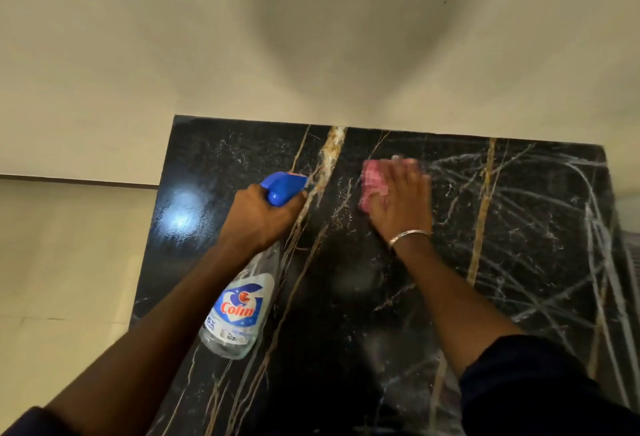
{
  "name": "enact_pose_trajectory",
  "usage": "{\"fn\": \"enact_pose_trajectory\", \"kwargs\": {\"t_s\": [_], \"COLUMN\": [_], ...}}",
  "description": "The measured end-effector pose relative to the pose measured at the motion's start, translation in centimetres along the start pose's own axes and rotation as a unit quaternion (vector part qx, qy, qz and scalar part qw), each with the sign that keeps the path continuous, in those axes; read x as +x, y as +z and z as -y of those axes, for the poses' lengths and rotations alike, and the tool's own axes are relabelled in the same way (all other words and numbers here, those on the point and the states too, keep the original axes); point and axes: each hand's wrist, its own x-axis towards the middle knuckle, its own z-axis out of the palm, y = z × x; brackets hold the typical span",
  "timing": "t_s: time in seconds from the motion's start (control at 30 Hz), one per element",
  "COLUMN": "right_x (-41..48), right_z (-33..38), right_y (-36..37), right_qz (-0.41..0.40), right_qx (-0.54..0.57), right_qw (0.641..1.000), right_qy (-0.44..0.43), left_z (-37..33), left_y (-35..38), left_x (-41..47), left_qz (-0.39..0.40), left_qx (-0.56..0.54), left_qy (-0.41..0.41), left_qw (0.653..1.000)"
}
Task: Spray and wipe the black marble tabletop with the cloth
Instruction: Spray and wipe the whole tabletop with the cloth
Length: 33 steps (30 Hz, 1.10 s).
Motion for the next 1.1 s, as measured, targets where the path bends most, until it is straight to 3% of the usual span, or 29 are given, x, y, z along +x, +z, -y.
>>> {"fn": "enact_pose_trajectory", "kwargs": {"t_s": [0.13, 0.2, 0.27, 0.4, 0.47, 0.57, 0.67, 0.77, 1.0, 1.1], "right_x": [1.3, 2.3, 3.3, 5.2, 6.3, 7.4, 7.5, 7.1, 4.6, 3.9], "right_z": [-5.3, -2.8, 1.3, 10.7, 14.6, 15.7, 12.1, 6.1, -13.1, -15.8], "right_y": [-0.8, -0.9, -1.2, -1.2, -1.3, -1.7, -1.8, -1.9, -2.2, -2.1], "right_qz": [-0.024, -0.041, -0.04, -0.014, 0.011, 0.036, 0.02, 0.019, -0.016, -0.032], "right_qx": [0.038, 0.076, 0.096, 0.082, 0.062, 0.043, 0.028, 0.023, 0.018, 0.05], "right_qw": [0.985, 0.963, 0.955, 0.995, 0.997, 0.992, 0.984, 0.984, 1.0, 0.99], "right_qy": [0.166, 0.257, 0.276, 0.061, -0.049, -0.114, -0.174, -0.176, 0.019, 0.125], "left_z": [-1.0, -1.2, -1.3, -0.8, -0.4, -0.1, -0.4, -1.3, -4.6, -5.4], "left_y": [0.2, 0.0, -0.5, -1.5, -2.0, -2.5, -2.7, -2.0, 2.1, 3.7], "left_x": [0.6, 0.8, 1.0, 1.1, 0.9, 0.8, 1.3, 1.8, 1.6, 0.9], "left_qz": [0.004, 0.001, -0.003, -0.036, -0.045, -0.035, -0.026, -0.013, -0.005, -0.008], "left_qx": [0.007, 0.0, -0.01, -0.024, -0.014, 0.005, 0.004, 0.003, -0.012, -0.011], "left_qy": [0.028, 0.033, 0.032, 0.023, 0.021, 0.017, 0.018, 0.024, 0.039, 0.042], "left_qw": [1.0, 0.999, 0.999, 0.999, 0.999, 0.999, 0.999, 1.0, 0.999, 0.999]}}
